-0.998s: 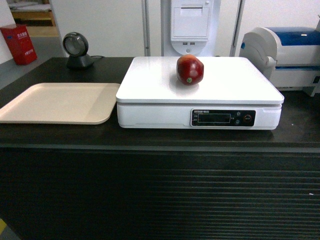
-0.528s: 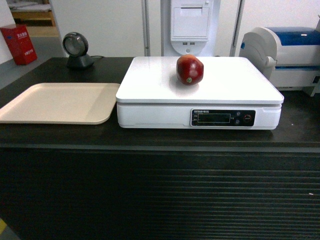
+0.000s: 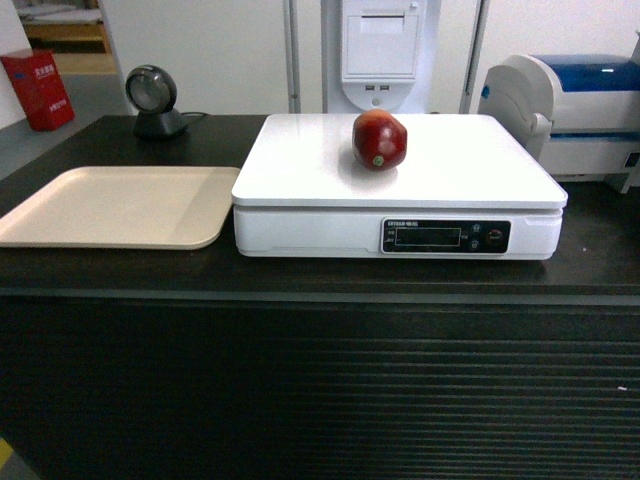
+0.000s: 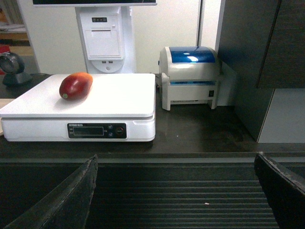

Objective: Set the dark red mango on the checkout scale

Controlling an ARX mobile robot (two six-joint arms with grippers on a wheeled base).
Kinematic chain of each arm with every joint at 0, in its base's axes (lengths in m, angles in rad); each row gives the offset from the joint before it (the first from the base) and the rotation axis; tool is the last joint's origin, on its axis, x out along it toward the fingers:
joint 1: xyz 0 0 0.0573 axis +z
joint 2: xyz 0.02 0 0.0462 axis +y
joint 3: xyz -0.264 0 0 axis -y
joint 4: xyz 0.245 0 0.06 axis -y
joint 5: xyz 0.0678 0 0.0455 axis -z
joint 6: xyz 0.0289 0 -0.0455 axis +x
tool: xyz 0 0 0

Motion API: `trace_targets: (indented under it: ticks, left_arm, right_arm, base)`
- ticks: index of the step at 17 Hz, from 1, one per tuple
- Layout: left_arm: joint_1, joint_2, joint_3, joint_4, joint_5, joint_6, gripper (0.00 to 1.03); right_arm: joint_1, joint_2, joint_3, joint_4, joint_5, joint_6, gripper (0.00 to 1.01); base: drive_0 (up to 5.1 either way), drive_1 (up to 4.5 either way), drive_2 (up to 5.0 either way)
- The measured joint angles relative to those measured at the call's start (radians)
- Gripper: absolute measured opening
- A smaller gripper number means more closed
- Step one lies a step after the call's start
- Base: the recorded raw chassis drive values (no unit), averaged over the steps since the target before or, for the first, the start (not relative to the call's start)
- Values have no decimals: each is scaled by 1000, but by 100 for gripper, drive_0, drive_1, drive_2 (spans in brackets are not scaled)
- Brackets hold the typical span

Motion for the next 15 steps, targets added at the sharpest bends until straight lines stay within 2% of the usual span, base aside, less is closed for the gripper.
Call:
trace_targets:
  ticks: [7, 11, 12, 15]
  left_arm:
    - [0, 0, 0, 4, 0, 0, 2]
    - [0, 0, 0, 4, 0, 0, 37]
    - [0, 0, 0, 4, 0, 0, 50]
    - [0, 0, 0, 4, 0, 0, 75]
  right_arm:
    - [0, 0, 0, 0, 0, 0, 98]
    - [0, 0, 0, 0, 0, 0, 98]
    - [0, 0, 0, 0, 0, 0, 98]
    - [0, 0, 0, 0, 0, 0, 98]
  base:
    - [0, 0, 0]
    - [0, 0, 0]
    - [0, 0, 0]
    - [0, 0, 0]
